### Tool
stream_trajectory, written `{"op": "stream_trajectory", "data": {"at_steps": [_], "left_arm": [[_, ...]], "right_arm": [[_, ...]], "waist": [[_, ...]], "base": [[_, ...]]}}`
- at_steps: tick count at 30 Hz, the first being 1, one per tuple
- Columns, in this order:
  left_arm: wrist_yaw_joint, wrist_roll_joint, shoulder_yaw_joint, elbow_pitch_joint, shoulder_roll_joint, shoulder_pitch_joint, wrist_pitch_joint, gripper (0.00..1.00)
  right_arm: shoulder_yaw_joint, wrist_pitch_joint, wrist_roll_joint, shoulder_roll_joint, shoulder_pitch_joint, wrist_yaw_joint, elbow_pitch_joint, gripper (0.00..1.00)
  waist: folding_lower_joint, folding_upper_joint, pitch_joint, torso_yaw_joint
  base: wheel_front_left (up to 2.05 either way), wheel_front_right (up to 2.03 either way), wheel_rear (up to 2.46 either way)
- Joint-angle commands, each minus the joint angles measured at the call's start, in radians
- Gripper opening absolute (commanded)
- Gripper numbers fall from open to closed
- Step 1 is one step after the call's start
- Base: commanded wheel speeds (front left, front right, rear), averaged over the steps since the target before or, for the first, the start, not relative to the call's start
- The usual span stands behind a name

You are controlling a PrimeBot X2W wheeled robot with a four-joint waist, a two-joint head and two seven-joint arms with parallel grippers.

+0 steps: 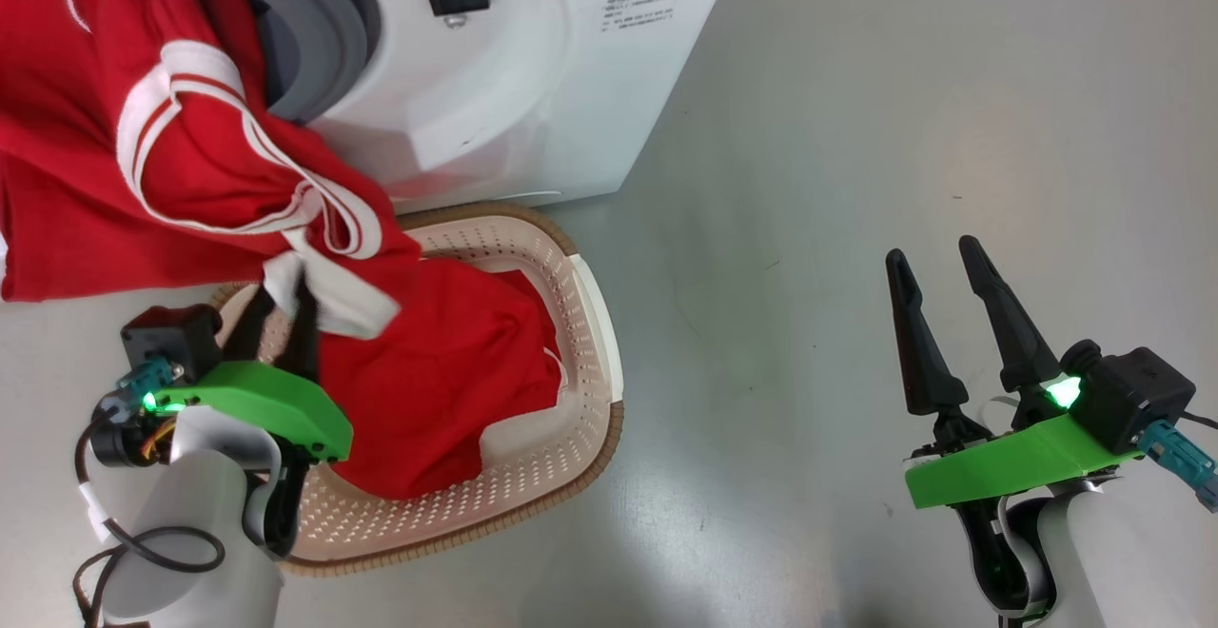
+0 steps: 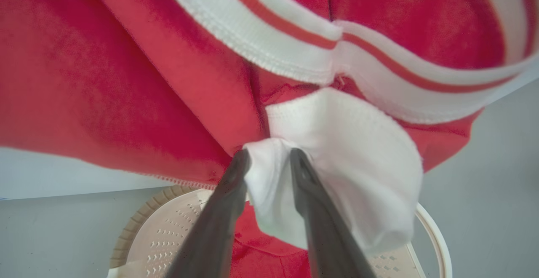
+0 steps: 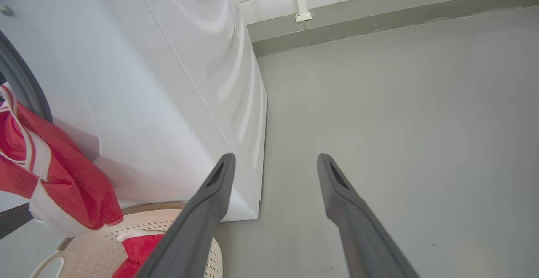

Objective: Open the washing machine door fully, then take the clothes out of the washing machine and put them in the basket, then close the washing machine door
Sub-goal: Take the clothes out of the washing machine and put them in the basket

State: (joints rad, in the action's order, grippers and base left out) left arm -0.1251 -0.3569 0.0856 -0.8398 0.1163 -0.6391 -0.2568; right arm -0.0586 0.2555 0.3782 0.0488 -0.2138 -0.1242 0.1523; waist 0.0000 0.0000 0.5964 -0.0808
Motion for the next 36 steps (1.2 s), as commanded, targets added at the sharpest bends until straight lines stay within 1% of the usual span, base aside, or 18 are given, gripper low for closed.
{"op": "stream_trajectory", "data": {"at_steps": [1,7,14,21,22,28,36], "left_arm": [[-0.006,-0.006,-0.02,0.013,0.036,0.01,-0.005,1.0],[-0.006,-0.011,-0.015,0.038,0.034,0.037,-0.005,1.0],[-0.006,-0.003,-0.03,0.124,0.024,0.081,-0.005,1.0],[-0.006,0.043,-0.082,0.24,0.013,0.147,-0.005,1.0],[-0.006,0.043,-0.082,0.24,0.013,0.147,-0.005,1.0],[-0.006,0.1,-0.131,0.33,0.002,0.198,-0.005,1.0],[-0.006,0.124,-0.173,0.436,-0.009,0.258,-0.005,1.0]], "right_arm": [[-0.021,0.006,0.007,0.001,-0.003,-0.007,-0.021,1.0],[-0.022,0.006,0.005,0.001,0.001,-0.007,-0.018,1.0],[-0.019,0.006,-0.003,0.001,0.009,-0.007,-0.011,1.0],[-0.013,0.006,-0.009,0.001,0.027,-0.007,-0.008,1.0],[-0.013,0.006,-0.009,0.001,0.027,-0.007,-0.008,1.0],[-0.01,0.006,-0.015,0.001,0.039,-0.007,-0.009,1.0],[0.0,0.006,-0.021,0.001,0.043,-0.007,-0.011,1.0]], "waist": [[0.0,0.0,-0.003,0.002],[0.0,0.0,-0.016,0.011],[0.0,0.0,-0.042,0.023],[0.0,0.0,-0.076,0.032],[0.0,0.0,-0.076,0.032],[0.0,0.0,-0.091,0.042],[0.0,0.0,-0.096,0.056]], "base": [[0.0,0.0,0.0],[0.0,0.0,0.0],[0.0,0.0,0.0],[0.0,0.0,0.0],[0.0,0.0,0.0],[0.0,0.0,0.0],[0.0,0.0,0.0]]}}
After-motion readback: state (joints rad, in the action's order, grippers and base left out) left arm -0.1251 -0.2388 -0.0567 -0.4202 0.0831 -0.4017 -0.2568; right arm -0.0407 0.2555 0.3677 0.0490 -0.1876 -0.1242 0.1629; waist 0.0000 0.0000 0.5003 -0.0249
